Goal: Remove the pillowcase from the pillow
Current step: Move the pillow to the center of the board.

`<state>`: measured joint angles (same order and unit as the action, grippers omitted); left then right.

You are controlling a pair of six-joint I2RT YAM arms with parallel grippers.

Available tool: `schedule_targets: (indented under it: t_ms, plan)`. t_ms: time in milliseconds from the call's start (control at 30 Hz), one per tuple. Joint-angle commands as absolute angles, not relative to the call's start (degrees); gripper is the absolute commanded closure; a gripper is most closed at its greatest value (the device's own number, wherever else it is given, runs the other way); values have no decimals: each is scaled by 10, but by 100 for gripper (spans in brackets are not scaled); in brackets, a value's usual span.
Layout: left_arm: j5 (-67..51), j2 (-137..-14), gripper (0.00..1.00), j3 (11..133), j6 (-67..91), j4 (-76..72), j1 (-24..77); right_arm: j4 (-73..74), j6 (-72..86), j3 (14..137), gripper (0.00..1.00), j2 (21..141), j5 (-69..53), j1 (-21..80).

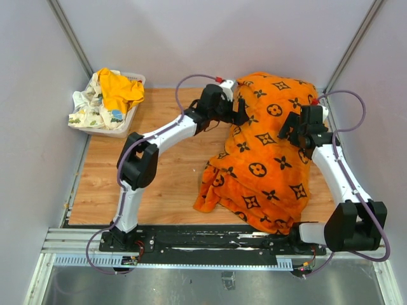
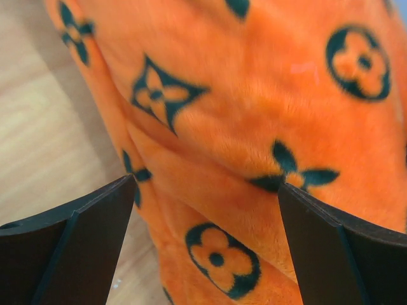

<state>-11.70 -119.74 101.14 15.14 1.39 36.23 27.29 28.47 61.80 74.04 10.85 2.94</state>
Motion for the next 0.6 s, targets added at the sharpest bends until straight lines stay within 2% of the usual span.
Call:
schedule_targets:
  t_ms: [0, 67, 100, 167, 200, 233, 300, 433, 567]
  plan:
    - [-123, -1196, 3, 984, 142, -22, 400, 246, 279, 568, 3, 730, 31, 17]
    - [-98, -1195, 13, 965, 115, -8, 425, 208, 271, 541, 10, 723, -38, 17]
    - [-85, -1191, 24, 953, 106, -1, 436, 179, 271, 520, 21, 717, -76, 18]
    - [-65, -1171, 68, 907, 107, -5, 449, 123, 281, 487, 50, 708, -134, 22]
    - [-56, -1154, 94, 875, 115, -12, 449, 110, 285, 480, 64, 707, -146, 29]
    - [-30, -1134, 99, 839, 124, -16, 449, 105, 284, 479, 78, 708, -155, 38]
    - [15, -1074, 100, 738, 129, -49, 442, 97, 270, 487, 89, 719, -175, 62]
    - [61, -949, 100, 611, 142, -66, 408, 100, 237, 519, 91, 733, -168, 123]
    - [135, -858, 100, 578, 124, -29, 396, 85, 227, 558, 88, 745, -172, 163]
